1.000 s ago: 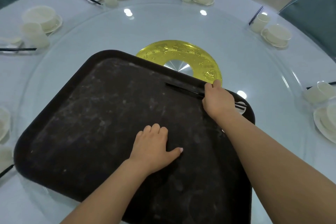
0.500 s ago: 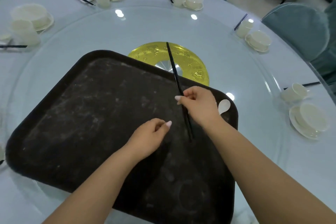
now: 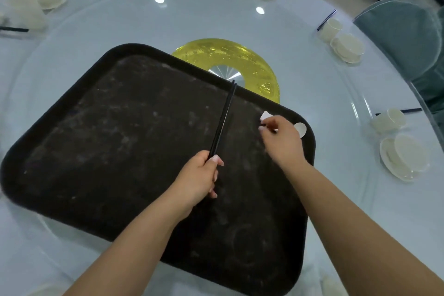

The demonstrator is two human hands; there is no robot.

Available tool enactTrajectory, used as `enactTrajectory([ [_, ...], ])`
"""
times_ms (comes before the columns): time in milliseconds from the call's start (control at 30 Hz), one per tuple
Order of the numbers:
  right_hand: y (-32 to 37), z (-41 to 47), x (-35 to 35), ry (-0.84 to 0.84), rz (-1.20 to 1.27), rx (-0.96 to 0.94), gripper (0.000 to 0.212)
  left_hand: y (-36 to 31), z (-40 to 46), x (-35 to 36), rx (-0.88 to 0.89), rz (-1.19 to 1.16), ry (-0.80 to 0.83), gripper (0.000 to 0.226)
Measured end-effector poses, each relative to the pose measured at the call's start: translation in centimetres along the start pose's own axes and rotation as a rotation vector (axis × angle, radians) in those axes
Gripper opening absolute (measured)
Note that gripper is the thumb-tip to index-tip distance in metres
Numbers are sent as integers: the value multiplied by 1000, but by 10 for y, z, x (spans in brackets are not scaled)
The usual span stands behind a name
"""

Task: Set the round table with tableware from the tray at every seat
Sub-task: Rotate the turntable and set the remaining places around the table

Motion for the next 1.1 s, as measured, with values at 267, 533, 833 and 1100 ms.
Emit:
enactTrajectory([
  [267, -15, 61, -8, -32, -250, 35, 39, 13, -7, -8, -20, 15, 18, 26],
  [533, -23, 47, 3, -33, -181, 125, 26, 20, -26, -25, -7, -30, 6, 25],
  [833, -5, -33, -8, 157, 207, 70, 16, 20, -78, -38, -19, -29, -37, 23],
  [1100, -3, -167, -17, 460, 606, 226, 18, 9, -152, -35, 88, -156, -199, 21],
])
Point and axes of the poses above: each hand's wrist, its own z-axis towards the middle knuckle, its own x-axis out of the palm, y = z × x, the point moved 4 cm from there along z, towards the middle knuckle, and after that the axes turned 15 degrees about x, right-handed, at the moved point
